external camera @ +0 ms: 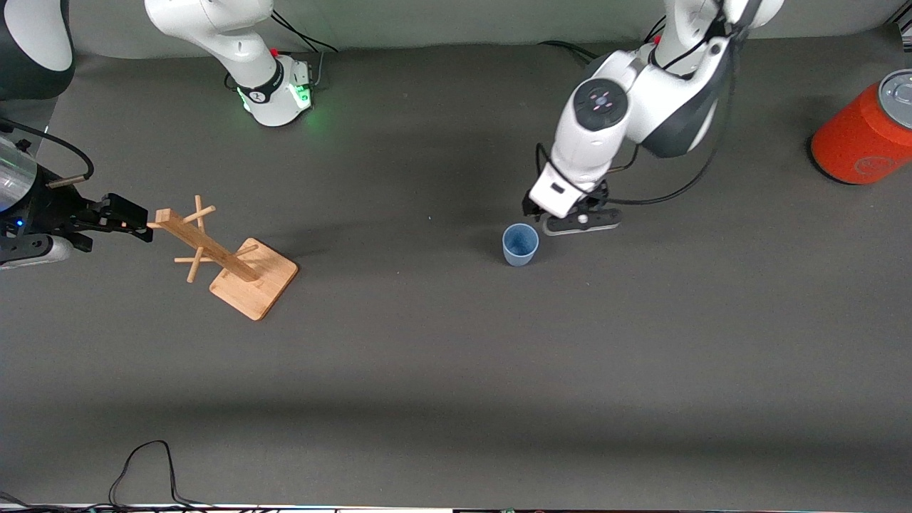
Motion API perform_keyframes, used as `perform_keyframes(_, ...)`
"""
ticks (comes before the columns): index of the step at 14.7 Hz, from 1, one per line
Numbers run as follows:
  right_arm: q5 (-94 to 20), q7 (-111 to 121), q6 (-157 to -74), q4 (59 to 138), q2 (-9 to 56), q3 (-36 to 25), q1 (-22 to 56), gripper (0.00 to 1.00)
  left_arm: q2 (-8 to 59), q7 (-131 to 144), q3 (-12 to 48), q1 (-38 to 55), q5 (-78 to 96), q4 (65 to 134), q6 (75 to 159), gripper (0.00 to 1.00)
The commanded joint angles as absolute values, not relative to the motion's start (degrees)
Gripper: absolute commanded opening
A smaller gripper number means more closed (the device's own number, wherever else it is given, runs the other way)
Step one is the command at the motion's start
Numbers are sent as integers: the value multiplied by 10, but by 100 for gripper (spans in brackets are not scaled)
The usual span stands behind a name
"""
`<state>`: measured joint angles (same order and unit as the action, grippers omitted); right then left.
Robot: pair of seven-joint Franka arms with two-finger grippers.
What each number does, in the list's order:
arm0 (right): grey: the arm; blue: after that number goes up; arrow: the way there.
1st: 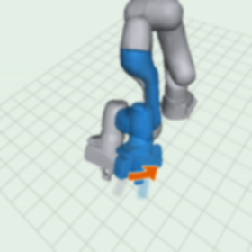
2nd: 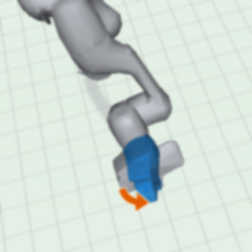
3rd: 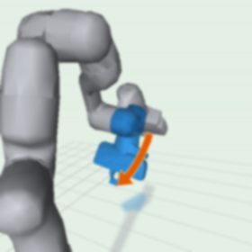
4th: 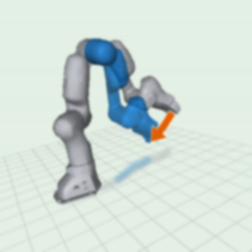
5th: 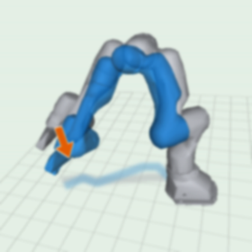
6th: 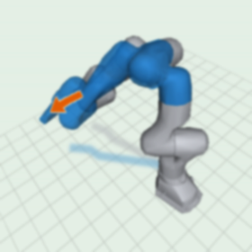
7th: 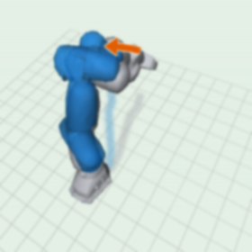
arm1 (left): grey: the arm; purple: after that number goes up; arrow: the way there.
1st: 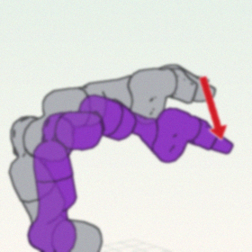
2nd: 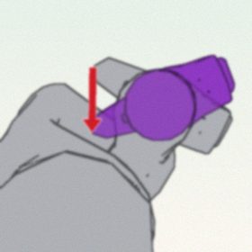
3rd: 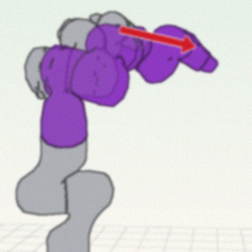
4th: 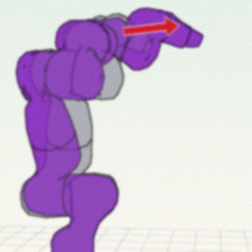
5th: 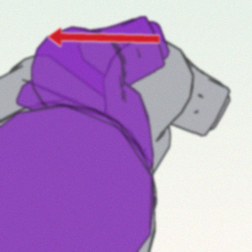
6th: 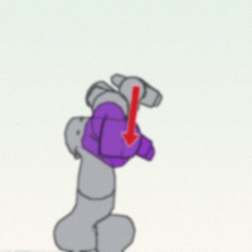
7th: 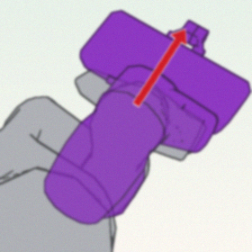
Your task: Rotate and upright cup with both arms
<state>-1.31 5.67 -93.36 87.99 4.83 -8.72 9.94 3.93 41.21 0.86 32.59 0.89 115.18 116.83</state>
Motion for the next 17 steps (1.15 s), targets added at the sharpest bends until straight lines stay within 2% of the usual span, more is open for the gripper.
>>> perform_keyframes(1,-18,68,-928,867,54,-91,100,100,21,319,8,251,40,1074,1046,100)
perform_keyframes(6,-19,62,-928,867,54,-91,101,100,16,158,8,110,42,991,914,100)
perform_keyframes(10,-19,61,-928,867,54,-91,101,100,15,57,8,31,37,949,872,100)
perform_keyframes(17,-20,50,-926,867,54,-91,100,100,17,-22,-13,25,10,896,850,100)
